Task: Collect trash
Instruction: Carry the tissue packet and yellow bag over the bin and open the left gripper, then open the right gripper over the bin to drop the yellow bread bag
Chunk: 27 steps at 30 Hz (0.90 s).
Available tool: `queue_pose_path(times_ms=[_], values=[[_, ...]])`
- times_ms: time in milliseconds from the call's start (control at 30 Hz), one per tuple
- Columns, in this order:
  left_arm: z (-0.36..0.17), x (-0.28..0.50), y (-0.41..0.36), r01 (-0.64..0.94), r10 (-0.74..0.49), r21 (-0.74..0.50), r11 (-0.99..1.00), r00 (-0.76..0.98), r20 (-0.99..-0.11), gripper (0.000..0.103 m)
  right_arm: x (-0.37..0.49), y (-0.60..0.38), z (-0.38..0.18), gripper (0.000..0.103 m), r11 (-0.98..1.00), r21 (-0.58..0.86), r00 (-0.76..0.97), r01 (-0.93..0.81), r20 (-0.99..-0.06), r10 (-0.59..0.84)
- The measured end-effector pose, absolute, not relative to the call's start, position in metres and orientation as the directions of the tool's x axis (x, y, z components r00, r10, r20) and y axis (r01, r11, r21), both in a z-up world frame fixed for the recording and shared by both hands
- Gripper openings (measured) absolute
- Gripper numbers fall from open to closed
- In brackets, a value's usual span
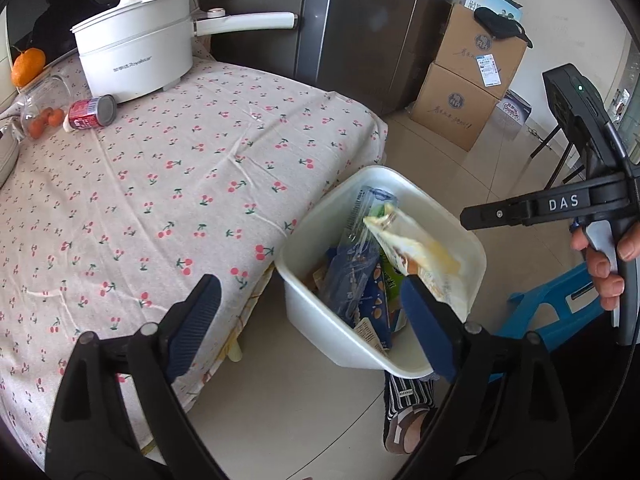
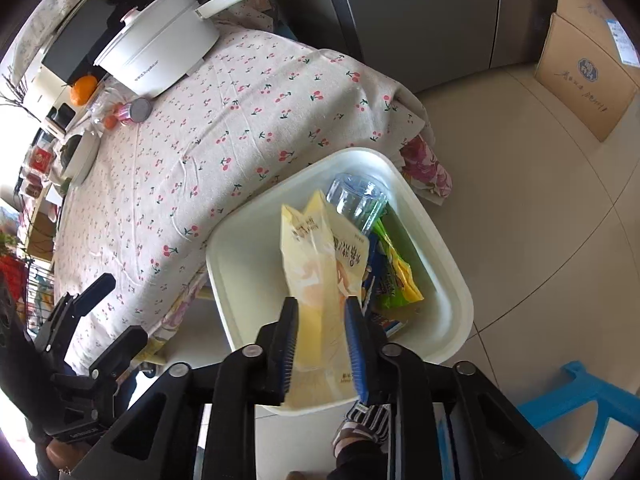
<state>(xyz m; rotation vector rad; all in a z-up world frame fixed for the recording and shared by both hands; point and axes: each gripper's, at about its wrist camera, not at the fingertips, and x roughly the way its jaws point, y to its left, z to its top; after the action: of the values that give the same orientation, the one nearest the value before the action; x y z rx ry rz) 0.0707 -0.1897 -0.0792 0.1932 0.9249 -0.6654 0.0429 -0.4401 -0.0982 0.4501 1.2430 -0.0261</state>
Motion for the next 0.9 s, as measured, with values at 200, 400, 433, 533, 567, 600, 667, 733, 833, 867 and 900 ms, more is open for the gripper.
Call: queue_pose_path(times_ms=[200, 400, 433, 533, 567, 600, 667, 733, 833, 867, 900], values=[[-0.066, 0.08, -0.158, 0.56, -0.375, -0.066, 0.826, 0.458, -0.806, 0.095, 0.049, -0.432, -0.083, 0.072, 0.899, 0.334, 0.384, 0.284, -0.899, 0.212], [-0.051, 0.098, -0.115, 0.491, -0.298, -0.009, 0.871, 0.514, -0.805, 0.098, 0.063, -0.408, -0.066, 0.08, 0.922, 0.295, 0.418, 0.249, -0.892, 0.172], [-0.049, 0.101, -0.107, 0.477, -0.283, 0.001, 0.879, 0.523, -0.804, 0.099, 0.067, -0.403, -0.063, 0.081, 0.928, 0.287, 0.425, 0.239, -0.89, 0.166], [-0.049, 0.115, -0.085, 0.433, -0.245, 0.019, 0.901, 0.544, -0.802, 0.099, 0.078, -0.386, -0.055, 0.082, 0.938, 0.277, 0.442, 0.208, -0.882, 0.162], [-0.05, 0.121, -0.077, 0.419, -0.233, 0.021, 0.908, 0.548, -0.804, 0.099, 0.082, -0.38, -0.053, 0.082, 0.94, 0.277, 0.449, 0.198, -0.879, 0.164], [-0.051, 0.127, -0.069, 0.403, -0.222, 0.023, 0.915, 0.548, -0.806, 0.099, 0.086, -0.374, -0.05, 0.082, 0.942, 0.278, 0.457, 0.187, -0.874, 0.167], [-0.055, 0.139, -0.056, 0.373, -0.204, 0.02, 0.928, 0.548, -0.811, 0.099, 0.095, -0.361, -0.046, 0.084, 0.948, 0.275, 0.473, 0.159, -0.864, 0.171], [-0.056, 0.152, -0.045, 0.356, -0.194, 0.02, 0.934, 0.554, -0.809, 0.099, 0.107, -0.347, -0.045, 0.084, 0.958, 0.255, 0.476, 0.129, -0.864, 0.166], [-0.057, 0.176, -0.035, 0.364, -0.198, 0.036, 0.931, 0.583, -0.788, 0.099, 0.124, -0.329, -0.047, 0.084, 0.973, 0.211, 0.468, 0.089, -0.872, 0.146], [-0.058, 0.186, -0.033, 0.38, -0.215, 0.033, 0.925, 0.591, -0.778, 0.1, 0.132, -0.325, -0.047, 0.084, 0.977, 0.2, 0.465, 0.079, -0.874, 0.141], [-0.06, 0.196, -0.033, 0.395, -0.23, 0.033, 0.918, 0.598, -0.768, 0.102, 0.139, -0.32, -0.047, 0.084, 0.979, 0.192, 0.463, 0.068, -0.875, 0.139]])
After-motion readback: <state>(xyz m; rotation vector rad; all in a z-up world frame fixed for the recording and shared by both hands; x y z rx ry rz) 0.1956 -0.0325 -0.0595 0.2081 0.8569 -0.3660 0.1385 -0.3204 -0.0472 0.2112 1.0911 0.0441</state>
